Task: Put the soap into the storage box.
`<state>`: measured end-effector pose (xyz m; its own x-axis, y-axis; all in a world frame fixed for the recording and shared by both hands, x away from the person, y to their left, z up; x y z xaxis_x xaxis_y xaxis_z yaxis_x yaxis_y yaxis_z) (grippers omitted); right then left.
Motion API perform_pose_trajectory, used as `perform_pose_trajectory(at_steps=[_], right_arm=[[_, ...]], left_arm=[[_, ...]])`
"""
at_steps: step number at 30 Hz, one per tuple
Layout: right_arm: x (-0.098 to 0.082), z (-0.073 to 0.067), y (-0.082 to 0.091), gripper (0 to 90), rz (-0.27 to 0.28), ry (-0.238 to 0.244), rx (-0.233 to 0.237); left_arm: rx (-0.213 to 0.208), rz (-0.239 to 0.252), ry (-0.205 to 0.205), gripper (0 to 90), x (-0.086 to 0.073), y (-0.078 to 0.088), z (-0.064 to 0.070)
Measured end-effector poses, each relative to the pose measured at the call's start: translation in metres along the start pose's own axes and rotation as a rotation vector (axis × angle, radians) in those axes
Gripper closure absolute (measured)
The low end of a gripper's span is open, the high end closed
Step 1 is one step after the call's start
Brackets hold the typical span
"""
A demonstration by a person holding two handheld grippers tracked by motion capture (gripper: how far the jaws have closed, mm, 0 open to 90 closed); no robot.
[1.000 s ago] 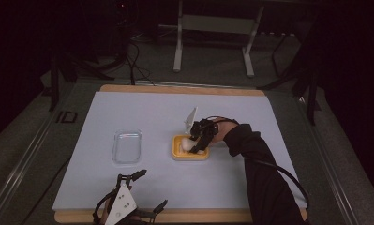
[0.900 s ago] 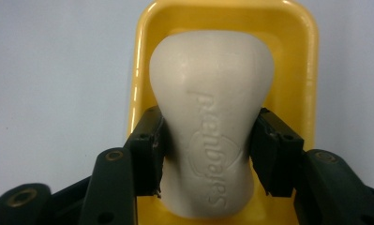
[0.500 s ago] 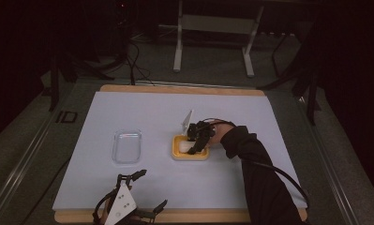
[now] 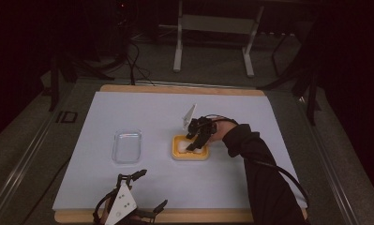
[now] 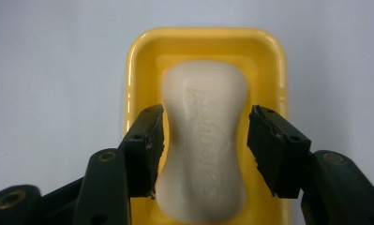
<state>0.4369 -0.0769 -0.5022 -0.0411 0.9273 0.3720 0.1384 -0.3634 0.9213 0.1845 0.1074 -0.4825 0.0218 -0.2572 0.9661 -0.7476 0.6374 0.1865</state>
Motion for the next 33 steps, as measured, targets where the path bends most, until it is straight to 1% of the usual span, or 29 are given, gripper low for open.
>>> perform_pose_trajectory(at_steps=[1,2,3,5,9,11,13,15,16,17,18,19,20,21,22,23,25,26,28,29,30,33], right_arm=[[0.001,-0.001,0.004,45.4,-0.013,-0.002,-0.015],[0.001,-0.001,0.004,45.4,-0.013,-0.002,-0.015],[0.001,-0.002,0.007,45.0,-0.023,0.007,-0.027],[0.001,-0.006,0.019,44.6,-0.032,0.003,-0.055],[-0.001,-0.010,0.032,44.0,-0.008,-0.013,-0.080],[-0.002,-0.011,0.036,43.4,0.002,-0.036,-0.106],[-0.003,-0.013,0.042,43.3,0.024,-0.057,-0.128],[-0.004,-0.014,0.047,43.0,0.041,-0.082,-0.138],[-0.005,-0.015,0.049,41.3,0.048,-0.102,-0.141],[-0.006,-0.015,0.052,37.2,0.053,-0.127,-0.151],[-0.007,-0.015,0.054,34.4,0.058,-0.151,-0.172],[-0.009,-0.015,0.056,31.7,0.061,-0.175,-0.205],[-0.009,-0.015,0.056,31.7,0.061,-0.175,-0.205],[-0.011,-0.016,0.058,28.8,0.062,-0.200,-0.218],[-0.013,-0.016,0.061,22.0,0.061,-0.238,-0.227],[-0.014,-0.016,0.062,20.2,0.066,-0.250,-0.236],[-0.018,-0.019,0.064,12.9,0.082,-0.277,-0.227],[-0.020,-0.020,0.066,13.5,0.099,-0.295,-0.226],[-0.024,-0.021,0.067,13.0,0.110,-0.321,-0.234],[-0.027,-0.022,0.067,13.0,0.121,-0.348,-0.227],[-0.029,-0.022,0.067,13.0,0.123,-0.360,-0.222],[-0.038,-0.024,0.065,13.0,0.122,-0.392,-0.233]], left_arm=[[0.000,-0.001,-0.001,0.9,0.000,0.000,0.000],[0.000,-0.001,-0.001,0.9,0.000,0.000,0.000],[0.000,0.000,-0.002,0.9,0.000,0.000,0.000],[0.000,-0.001,-0.001,0.9,0.000,0.000,0.000],[0.001,-0.003,0.001,0.9,0.000,0.000,0.000],[0.001,-0.002,0.004,0.9,0.000,-0.001,0.000],[0.001,-0.003,0.004,0.9,0.000,-0.001,0.000],[-0.001,-0.005,0.005,0.9,0.000,-0.001,0.000],[-0.003,-0.007,0.004,0.9,-0.001,-0.001,0.000],[-0.005,-0.008,0.004,0.9,-0.001,-0.001,0.000],[-0.007,-0.008,0.005,0.9,-0.001,-0.001,0.000],[-0.007,-0.006,0.004,0.9,-0.001,-0.002,0.000],[-0.007,-0.006,0.004,0.9,-0.001,-0.002,0.000],[-0.006,-0.007,0.002,0.9,-0.001,-0.002,0.000],[-0.005,-0.008,0.003,0.9,-0.001,-0.002,0.000],[-0.005,-0.007,0.003,0.9,-0.001,-0.002,0.000],[-0.004,-0.007,0.003,0.9,-0.001,-0.002,0.000],[-0.003,-0.007,0.004,0.9,-0.001,-0.002,0.000],[-0.003,-0.006,0.005,0.9,-0.001,-0.002,0.000],[-0.002,-0.007,0.005,0.9,-0.001,-0.002,0.000],[-0.002,-0.009,0.004,0.9,-0.001,-0.002,0.000],[-0.002,-0.009,0.003,0.9,-0.001,-0.002,0.000]])
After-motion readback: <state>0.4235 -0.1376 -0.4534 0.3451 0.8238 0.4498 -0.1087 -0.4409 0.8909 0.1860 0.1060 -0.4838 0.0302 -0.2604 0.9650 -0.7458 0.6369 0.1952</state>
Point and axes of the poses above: each handheld gripper's, and its own axes: y roughly backward along the jaws, x roughly out of its top, z roughly to its right, the point moved 4 cm from there along -y, roughly forward along the jaws, and after that the axes turned 6 degrees about x, right-handed, at the moved point
